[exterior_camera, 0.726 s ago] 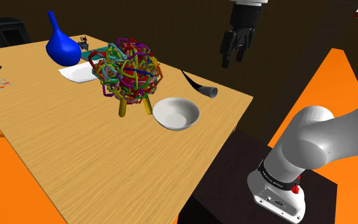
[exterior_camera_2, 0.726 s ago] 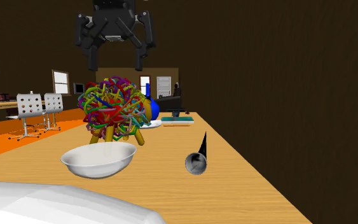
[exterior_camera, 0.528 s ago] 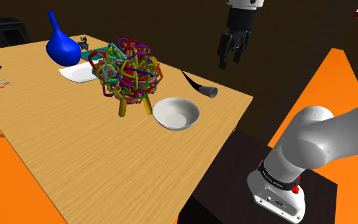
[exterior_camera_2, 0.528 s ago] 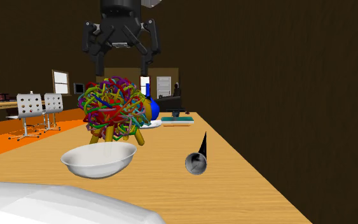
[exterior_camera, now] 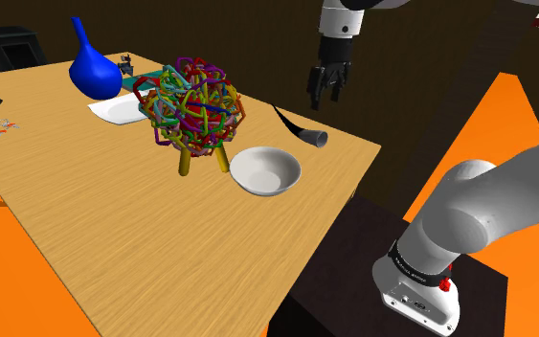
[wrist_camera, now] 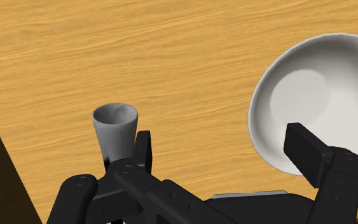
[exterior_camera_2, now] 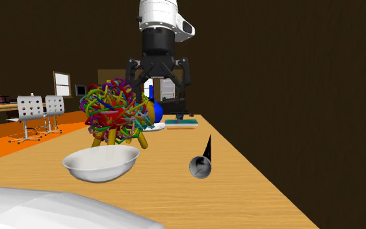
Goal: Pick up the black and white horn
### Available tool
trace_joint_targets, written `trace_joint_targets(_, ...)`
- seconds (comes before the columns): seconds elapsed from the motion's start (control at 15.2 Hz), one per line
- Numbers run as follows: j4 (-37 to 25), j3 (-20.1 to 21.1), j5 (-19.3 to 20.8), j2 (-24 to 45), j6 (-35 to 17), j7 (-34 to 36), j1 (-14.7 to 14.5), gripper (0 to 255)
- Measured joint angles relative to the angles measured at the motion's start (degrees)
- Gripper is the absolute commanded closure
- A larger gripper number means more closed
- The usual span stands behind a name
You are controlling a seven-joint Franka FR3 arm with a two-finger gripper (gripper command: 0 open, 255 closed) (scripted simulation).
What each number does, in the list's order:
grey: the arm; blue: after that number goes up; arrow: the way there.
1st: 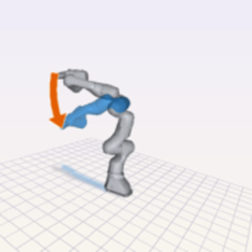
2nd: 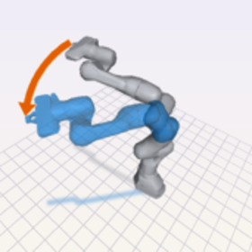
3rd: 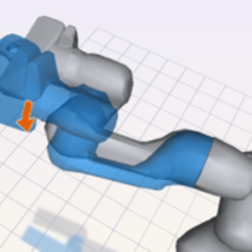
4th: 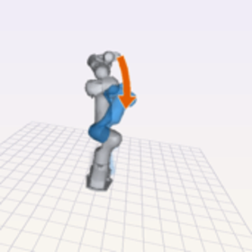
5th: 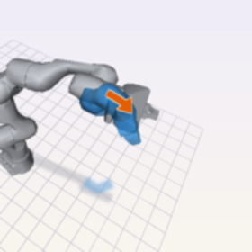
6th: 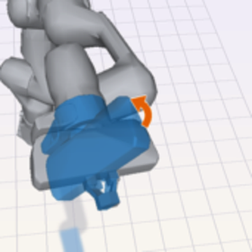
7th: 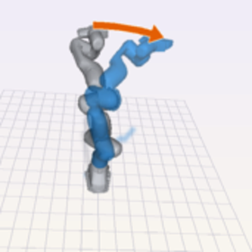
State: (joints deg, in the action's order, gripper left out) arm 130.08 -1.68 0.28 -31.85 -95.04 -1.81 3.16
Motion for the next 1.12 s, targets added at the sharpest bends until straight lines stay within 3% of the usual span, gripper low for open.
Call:
trace_joint_targets(0.53, -4.29, -3.32, 1.28, 14.97, -9.37, -3.97, 1.44, 0)
trace_joint_targets(1.12, -15.03, -6.59, 0.67, 33.57, -15.89, -9.26, 3.55, 0)
